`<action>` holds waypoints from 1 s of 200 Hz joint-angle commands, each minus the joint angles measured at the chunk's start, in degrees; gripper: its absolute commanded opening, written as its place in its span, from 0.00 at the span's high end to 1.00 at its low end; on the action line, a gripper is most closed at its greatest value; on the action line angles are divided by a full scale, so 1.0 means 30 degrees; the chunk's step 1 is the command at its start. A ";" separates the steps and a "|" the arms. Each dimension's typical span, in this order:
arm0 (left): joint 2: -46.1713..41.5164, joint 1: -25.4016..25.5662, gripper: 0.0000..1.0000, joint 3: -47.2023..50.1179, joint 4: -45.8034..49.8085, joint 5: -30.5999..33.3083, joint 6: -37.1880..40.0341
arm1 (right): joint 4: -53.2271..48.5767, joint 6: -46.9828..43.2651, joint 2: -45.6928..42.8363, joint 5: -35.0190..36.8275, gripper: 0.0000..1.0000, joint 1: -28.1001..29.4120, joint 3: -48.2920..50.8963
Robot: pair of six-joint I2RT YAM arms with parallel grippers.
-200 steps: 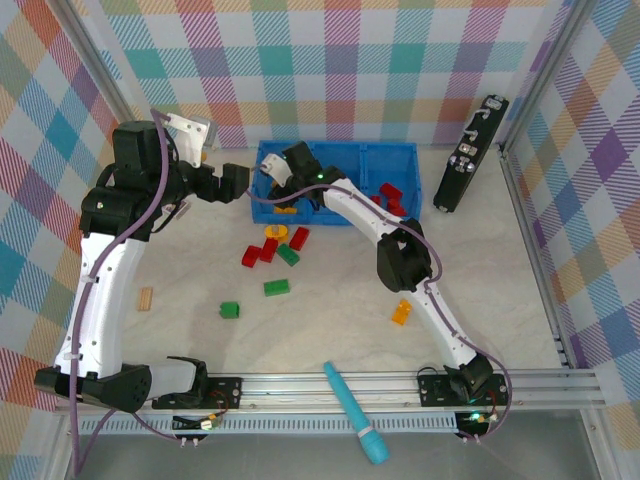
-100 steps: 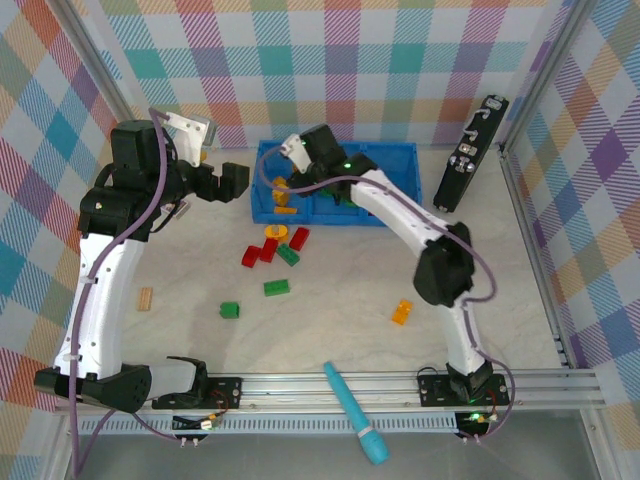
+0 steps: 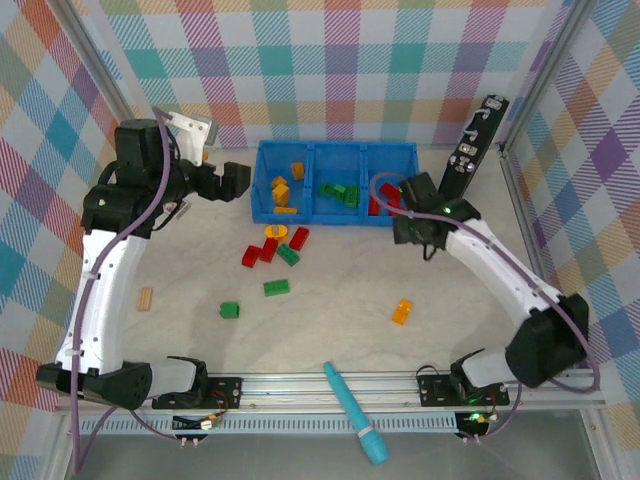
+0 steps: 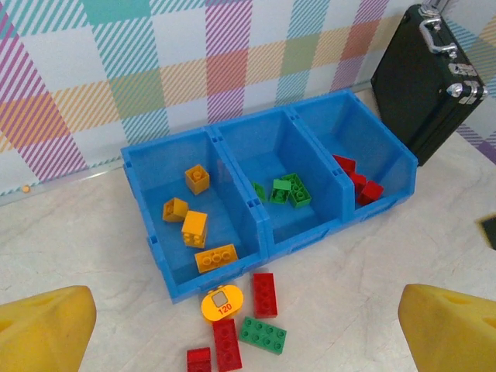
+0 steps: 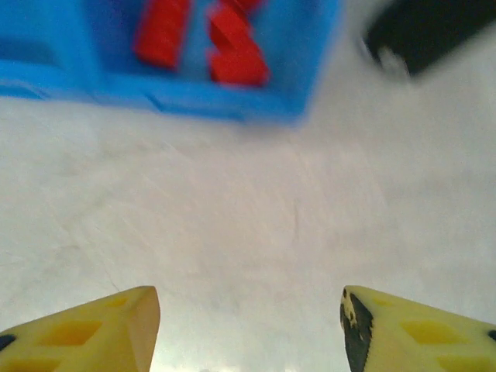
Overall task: Sort the legos into containers by color
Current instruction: Pick up the lego from the bottom-right of the table.
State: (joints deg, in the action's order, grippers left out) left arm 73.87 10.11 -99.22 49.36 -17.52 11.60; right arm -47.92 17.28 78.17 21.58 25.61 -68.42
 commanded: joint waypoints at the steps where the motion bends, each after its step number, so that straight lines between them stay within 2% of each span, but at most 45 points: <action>1: 0.0280 0.0263 0.00 -0.0299 -0.0185 -0.0414 -0.0094 | -0.1043 0.4772 -0.1737 -0.1400 0.31 -0.0382 0.2110; 28: 0.0281 0.0263 0.00 -0.0198 -0.0226 -0.0719 -0.0193 | -0.0465 0.6411 -0.3015 -0.3763 0.26 -0.1257 0.4479; 73: 0.0193 0.0264 0.00 -0.0063 -0.0268 -0.0547 -0.0205 | 0.1655 0.9656 -0.3673 -0.6782 0.24 -0.1271 0.8087; 118: 0.0222 0.0267 0.00 0.0145 -0.0429 -0.0657 -0.0320 | 0.2440 1.0970 -0.4174 -0.6847 0.24 -0.0997 0.9448; 158: 0.0134 0.0265 0.00 0.0144 -0.0392 -0.0547 -0.0320 | 0.3764 1.1668 -0.3238 -0.7253 0.23 -0.0313 1.0093; 200: 0.0134 0.0263 0.00 -0.0032 -0.0283 -0.0489 -0.0336 | 0.3598 1.1861 -0.2422 -0.6908 0.24 0.0564 1.0259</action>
State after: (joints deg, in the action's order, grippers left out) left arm 75.09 10.11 -99.15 49.34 -18.22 11.18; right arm -37.43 51.11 70.24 0.95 26.02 -38.37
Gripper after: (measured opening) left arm 0.997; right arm 0.764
